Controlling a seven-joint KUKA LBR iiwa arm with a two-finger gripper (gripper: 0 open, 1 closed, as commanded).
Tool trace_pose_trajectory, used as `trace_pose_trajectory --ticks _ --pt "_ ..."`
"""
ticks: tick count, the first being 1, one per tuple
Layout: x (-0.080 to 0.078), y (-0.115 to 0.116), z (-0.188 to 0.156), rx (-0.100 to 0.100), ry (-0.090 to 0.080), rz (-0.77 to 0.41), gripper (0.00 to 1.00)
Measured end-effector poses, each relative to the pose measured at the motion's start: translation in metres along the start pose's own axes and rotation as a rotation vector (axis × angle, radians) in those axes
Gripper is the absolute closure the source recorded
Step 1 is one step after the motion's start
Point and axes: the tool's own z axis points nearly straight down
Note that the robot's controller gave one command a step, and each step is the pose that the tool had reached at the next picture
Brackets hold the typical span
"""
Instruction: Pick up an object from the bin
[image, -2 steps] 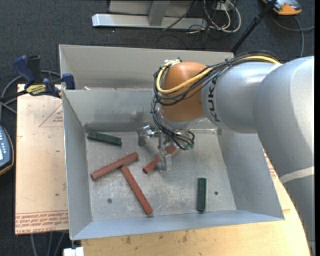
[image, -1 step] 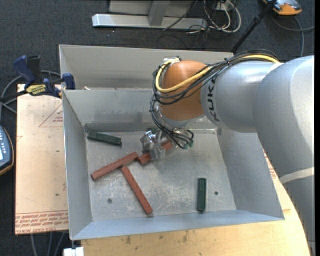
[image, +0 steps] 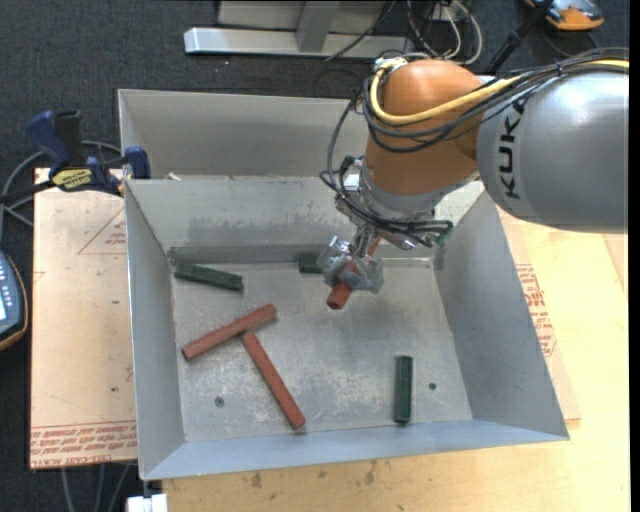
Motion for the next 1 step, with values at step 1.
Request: trace_pose_trajectory --ticks 1 --pt "-0.0035 -0.0174 -0.0517 0.001 -0.001 -0.024 1.00"
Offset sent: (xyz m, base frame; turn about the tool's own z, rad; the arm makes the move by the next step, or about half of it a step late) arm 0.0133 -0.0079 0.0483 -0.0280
